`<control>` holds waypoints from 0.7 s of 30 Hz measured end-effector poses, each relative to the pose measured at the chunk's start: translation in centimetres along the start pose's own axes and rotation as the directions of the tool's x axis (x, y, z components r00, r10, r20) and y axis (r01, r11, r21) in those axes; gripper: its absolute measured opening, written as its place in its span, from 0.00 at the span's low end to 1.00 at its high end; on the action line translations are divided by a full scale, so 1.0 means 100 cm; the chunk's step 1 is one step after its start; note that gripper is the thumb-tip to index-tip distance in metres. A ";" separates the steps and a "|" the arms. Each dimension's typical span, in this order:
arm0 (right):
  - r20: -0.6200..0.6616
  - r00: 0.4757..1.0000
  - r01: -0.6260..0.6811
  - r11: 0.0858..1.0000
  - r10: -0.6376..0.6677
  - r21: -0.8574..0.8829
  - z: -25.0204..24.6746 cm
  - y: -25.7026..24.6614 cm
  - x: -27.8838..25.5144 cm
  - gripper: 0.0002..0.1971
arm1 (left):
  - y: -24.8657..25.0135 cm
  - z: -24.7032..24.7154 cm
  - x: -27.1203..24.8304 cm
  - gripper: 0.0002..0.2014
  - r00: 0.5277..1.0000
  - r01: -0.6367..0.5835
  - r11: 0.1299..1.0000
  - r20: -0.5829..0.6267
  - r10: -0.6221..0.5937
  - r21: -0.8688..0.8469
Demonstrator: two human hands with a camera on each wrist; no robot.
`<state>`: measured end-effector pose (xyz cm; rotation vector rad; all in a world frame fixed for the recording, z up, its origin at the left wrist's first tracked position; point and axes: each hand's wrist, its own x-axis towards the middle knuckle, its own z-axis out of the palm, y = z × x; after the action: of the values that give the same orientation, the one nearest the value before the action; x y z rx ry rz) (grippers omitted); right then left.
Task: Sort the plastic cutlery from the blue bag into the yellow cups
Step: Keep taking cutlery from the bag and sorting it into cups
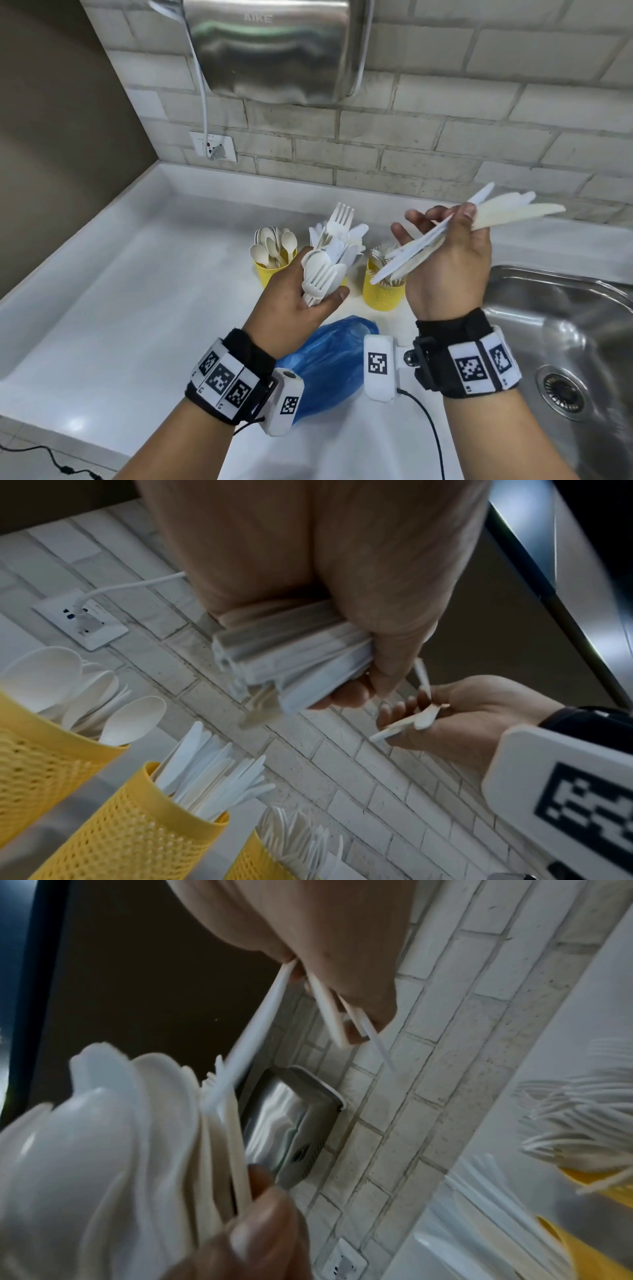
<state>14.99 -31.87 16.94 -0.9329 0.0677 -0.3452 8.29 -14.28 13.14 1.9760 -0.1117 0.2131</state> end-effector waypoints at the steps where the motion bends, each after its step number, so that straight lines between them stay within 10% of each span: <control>1: 0.003 1.000 -0.029 0.997 0.029 0.071 0.000 -0.003 0.001 0.13 | 0.000 0.000 -0.001 0.12 1.000 0.024 1.000 -0.016 -0.025 -0.011; 10: 0.206 0.978 0.032 0.997 -0.045 0.065 0.007 -0.003 -0.013 0.17 | -0.002 0.004 0.005 0.02 0.985 0.174 0.908 0.077 -0.157 -0.381; 17: 0.452 0.891 0.107 0.986 -0.037 -0.131 0.004 0.021 -0.034 0.21 | -0.002 0.014 0.009 0.11 0.946 0.324 0.617 0.244 -0.213 -0.718; 21: 0.454 0.891 0.122 0.959 0.008 -0.257 0.003 0.029 -0.041 0.21 | -0.006 0.015 0.009 0.14 0.949 0.316 0.649 0.242 -0.203 -0.692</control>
<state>11.96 -28.70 14.42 -1.2800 -0.3492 -0.1666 9.38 -15.37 12.24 1.1730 0.0054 -0.1584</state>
